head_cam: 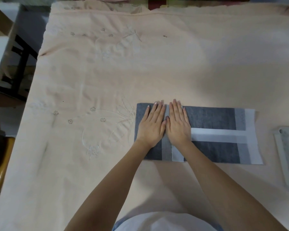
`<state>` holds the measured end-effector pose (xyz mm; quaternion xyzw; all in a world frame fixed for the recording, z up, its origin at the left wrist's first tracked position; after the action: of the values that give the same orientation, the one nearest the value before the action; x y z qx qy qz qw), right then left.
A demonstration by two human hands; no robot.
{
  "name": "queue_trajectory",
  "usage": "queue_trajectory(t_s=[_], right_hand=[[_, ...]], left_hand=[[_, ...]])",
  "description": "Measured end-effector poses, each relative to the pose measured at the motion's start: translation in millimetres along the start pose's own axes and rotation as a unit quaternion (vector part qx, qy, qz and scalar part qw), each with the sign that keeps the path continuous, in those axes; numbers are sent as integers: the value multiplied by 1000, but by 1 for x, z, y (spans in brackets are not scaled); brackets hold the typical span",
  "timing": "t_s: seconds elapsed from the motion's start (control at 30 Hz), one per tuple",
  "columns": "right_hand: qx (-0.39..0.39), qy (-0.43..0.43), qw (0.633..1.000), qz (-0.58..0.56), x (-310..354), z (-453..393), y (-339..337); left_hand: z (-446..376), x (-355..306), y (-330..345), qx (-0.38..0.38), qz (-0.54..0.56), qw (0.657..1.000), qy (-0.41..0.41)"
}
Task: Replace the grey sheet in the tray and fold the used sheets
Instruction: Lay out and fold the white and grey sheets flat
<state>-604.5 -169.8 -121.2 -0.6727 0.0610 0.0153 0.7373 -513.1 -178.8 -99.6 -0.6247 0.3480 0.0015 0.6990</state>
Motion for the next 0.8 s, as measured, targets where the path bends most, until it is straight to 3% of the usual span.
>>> queue_trajectory(t_s=[0.13,0.37,0.6,0.8], right_hand=[[-9,1,1000,-8,-1,0,1],[-12,0,999,-41,0,1,-4],[-3,0,999,-35,-1,1,-3],[4,0,1000,-26,-1,1,0]], left_hand=[[-10,13,10,25,-2,1000,-17],[15,72,-17,-22,-26,994,-106],[49,72,-22,-26,-21,994,-102],[100,46,-6,2,-30,999,-28]])
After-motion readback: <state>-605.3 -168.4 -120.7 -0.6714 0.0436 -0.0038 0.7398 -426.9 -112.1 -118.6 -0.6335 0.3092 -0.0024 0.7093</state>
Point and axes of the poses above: each hand's wrist, its own z-axis away from the middle knuckle, its own y-axis out of the palm, x = y × z, the point moved 8 cm from there along -z, towards the middle knuckle, and after that the axes turned 11 degrees about z, right-handed, at the moved point
